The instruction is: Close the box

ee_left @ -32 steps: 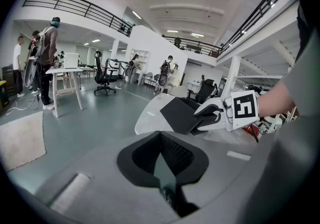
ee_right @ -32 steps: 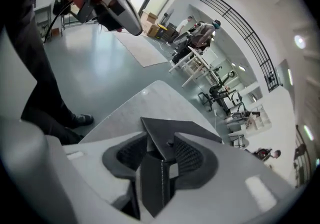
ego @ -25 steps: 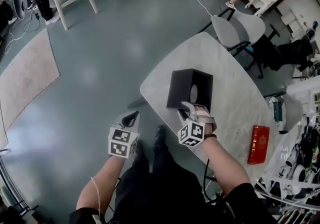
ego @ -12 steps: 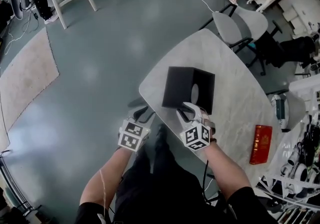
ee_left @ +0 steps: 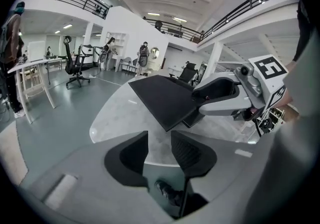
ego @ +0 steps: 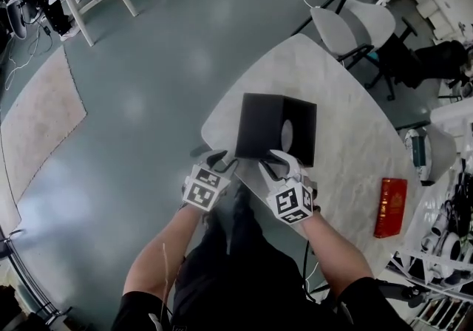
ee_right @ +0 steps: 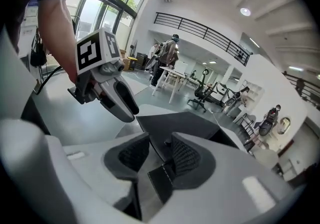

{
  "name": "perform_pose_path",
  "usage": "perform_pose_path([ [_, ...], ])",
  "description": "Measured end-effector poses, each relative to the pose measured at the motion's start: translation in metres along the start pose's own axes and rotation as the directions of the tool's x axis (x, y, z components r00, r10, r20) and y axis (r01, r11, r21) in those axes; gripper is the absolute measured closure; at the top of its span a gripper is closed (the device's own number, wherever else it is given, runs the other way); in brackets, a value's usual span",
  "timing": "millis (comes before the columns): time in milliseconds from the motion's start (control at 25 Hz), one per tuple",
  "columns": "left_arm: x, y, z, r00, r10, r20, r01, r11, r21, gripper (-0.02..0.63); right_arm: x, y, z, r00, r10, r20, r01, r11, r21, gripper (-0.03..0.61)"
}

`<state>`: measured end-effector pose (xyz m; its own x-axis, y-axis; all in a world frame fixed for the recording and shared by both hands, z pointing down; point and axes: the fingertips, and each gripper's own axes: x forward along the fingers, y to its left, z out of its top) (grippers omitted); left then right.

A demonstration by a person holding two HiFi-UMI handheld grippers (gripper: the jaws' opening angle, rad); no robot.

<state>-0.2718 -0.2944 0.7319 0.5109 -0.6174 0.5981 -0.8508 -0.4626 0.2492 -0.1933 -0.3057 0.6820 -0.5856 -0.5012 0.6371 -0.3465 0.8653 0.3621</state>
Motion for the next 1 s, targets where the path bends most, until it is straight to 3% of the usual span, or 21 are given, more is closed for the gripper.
perform_pose_path([
  [240,0.004,0.003,0.007,1.0,-0.014,-0.027,0.014,1.0,0.007,0.476,0.0,-0.001,0.004,1.0,-0.003,0.018,0.002,1.0,0.027,0.437],
  [560,0.001,-0.007,0.011,0.999,-0.049,0.023,0.05,0.999,-0.009,0.517,-0.005,-0.003,0.002,0.999,0.021,0.033,-0.024,0.995,0.092,0.434],
  [760,-0.008,-0.016,0.032,0.992,-0.101,0.073,0.098,0.995,0.032,0.52,-0.012,-0.006,0.006,0.999,0.008,0.035,-0.013,0.992,0.125,0.433],
  [1000,-0.017,-0.031,0.047,0.986,-0.151,0.066,0.143,0.983,0.112,0.514,-0.038,-0.003,0.017,0.998,-0.021,0.059,0.012,0.989,0.15,0.433],
])
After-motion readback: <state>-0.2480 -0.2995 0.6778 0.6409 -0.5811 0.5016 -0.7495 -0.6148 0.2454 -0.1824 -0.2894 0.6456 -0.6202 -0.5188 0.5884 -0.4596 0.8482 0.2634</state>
